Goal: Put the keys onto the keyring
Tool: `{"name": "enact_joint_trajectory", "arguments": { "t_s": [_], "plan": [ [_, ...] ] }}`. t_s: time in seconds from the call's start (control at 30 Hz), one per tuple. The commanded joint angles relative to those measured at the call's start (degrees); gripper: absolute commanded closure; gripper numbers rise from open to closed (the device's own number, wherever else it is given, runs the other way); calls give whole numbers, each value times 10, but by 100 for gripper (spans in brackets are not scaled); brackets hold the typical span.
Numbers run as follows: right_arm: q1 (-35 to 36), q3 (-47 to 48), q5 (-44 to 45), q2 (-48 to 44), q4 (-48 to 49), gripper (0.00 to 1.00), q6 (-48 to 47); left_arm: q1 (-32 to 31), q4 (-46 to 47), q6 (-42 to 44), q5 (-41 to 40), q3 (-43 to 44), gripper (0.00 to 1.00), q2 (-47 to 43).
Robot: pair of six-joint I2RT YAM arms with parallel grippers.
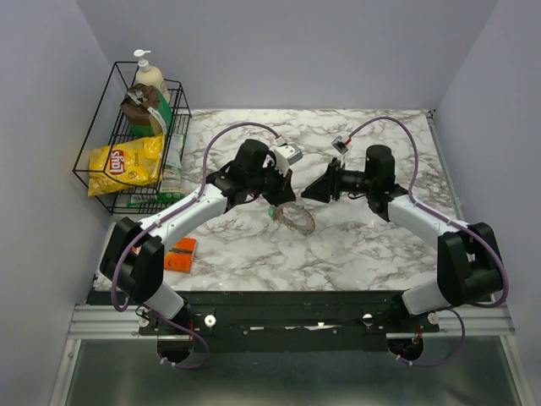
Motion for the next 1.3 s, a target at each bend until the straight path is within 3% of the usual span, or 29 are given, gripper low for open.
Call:
{"name": "enact_joint_trajectory", "arguments": {
  "t_s": [0.0, 0.47, 0.87, 1.27],
  "plan": [
    [4, 10, -34, 12, 16, 47, -4, -3, 20, 8, 24, -8, 100, -20],
    [5, -18, -32, 50, 50, 52, 2, -2, 111, -39, 36, -35, 100, 11],
    [5, -26, -43, 60, 85, 58, 17, -2, 119, -36, 51, -27, 100, 28],
    [0, -47, -21, 70, 93, 57, 22, 5, 186, -77, 34, -70, 100, 48]
  ]
}}
